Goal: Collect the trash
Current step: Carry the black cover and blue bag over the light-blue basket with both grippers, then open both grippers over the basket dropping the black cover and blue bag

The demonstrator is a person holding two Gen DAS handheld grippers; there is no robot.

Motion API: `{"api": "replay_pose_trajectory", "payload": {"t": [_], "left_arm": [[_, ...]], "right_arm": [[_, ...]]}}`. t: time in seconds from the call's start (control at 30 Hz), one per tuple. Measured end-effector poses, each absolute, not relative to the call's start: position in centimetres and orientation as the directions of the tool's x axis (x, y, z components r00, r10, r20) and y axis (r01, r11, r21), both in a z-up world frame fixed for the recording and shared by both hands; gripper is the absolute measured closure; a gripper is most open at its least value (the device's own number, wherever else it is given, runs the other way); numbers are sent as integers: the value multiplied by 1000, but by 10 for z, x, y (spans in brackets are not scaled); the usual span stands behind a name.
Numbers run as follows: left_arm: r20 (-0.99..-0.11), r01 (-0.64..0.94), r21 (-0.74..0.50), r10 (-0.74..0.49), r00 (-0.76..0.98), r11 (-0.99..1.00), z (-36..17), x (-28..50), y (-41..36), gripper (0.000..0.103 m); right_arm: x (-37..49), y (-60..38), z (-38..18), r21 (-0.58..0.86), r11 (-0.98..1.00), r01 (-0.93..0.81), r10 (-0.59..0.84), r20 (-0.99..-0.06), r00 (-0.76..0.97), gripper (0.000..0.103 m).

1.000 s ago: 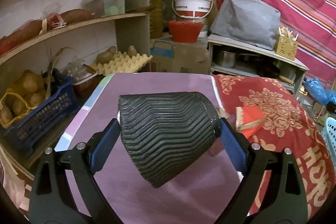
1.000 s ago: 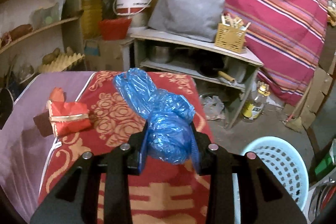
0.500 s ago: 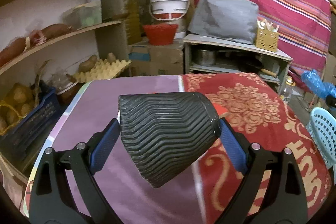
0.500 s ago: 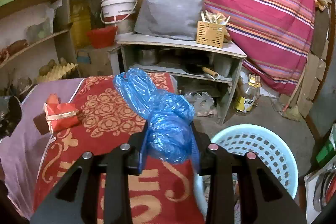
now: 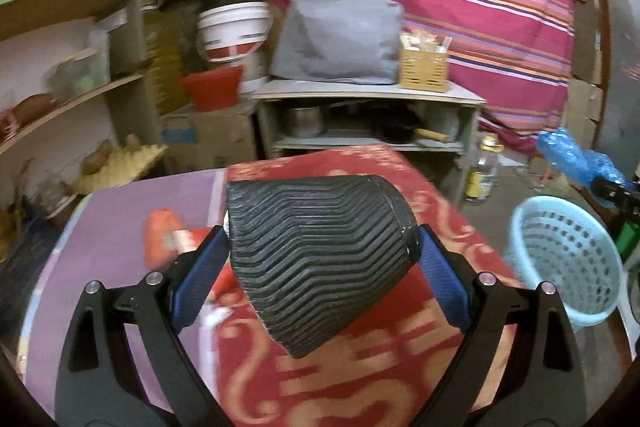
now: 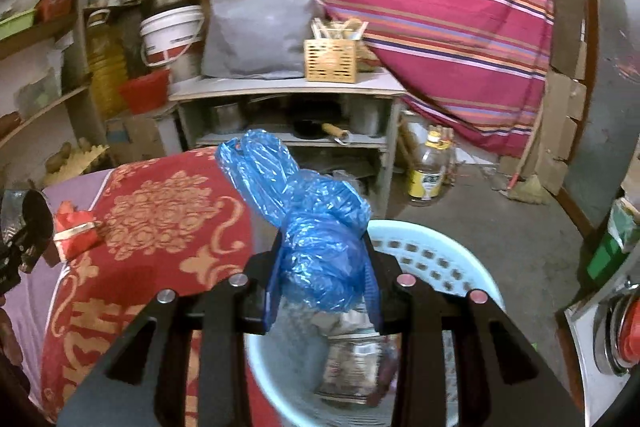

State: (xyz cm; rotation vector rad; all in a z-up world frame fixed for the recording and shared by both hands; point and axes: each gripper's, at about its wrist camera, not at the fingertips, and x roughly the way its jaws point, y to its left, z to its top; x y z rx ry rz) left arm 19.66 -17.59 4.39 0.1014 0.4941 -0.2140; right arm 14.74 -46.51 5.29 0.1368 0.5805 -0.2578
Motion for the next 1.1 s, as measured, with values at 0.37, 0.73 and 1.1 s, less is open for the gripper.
{"api": "replay_pose_trajectory", "payload": {"t": [0.37,0.73,1.1], "left_arm": [[-515,414,19,-346,784,910,24,187,-290,13],[-545,511,12,-423,724,859,7,179,-362,13],[-559,566,43,-450,697,824,9,181,-399,6]], "right_arm": [[131,-522,31,42,937,346,-250,-612,750,69],[119,-557,16,74,921,382,-248,-643,725,69],[118,-572,11,101,907,410,-250,-654,714,69]]}}
